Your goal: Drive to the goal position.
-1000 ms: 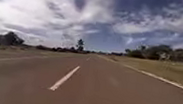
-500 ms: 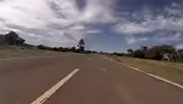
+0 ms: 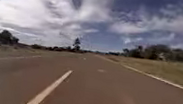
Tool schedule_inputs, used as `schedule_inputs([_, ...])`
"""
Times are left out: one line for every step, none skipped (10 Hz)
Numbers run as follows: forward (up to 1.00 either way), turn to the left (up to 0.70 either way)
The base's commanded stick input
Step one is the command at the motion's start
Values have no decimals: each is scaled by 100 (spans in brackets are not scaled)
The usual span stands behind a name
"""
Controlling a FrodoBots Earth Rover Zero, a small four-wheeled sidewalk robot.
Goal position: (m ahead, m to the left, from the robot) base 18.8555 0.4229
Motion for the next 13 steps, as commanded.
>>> schedule_inputs([100, 0])
schedule_inputs([100, 0])
schedule_inputs([100, 0])
schedule_inputs([100, 0])
schedule_inputs([100, 0])
schedule_inputs([100, 0])
schedule_inputs([100, -40])
schedule_inputs([100, -40])
schedule_inputs([100, -40])
schedule_inputs([100, 0])
schedule_inputs([100, 0])
schedule_inputs([100, 0])
schedule_inputs([100, 0])
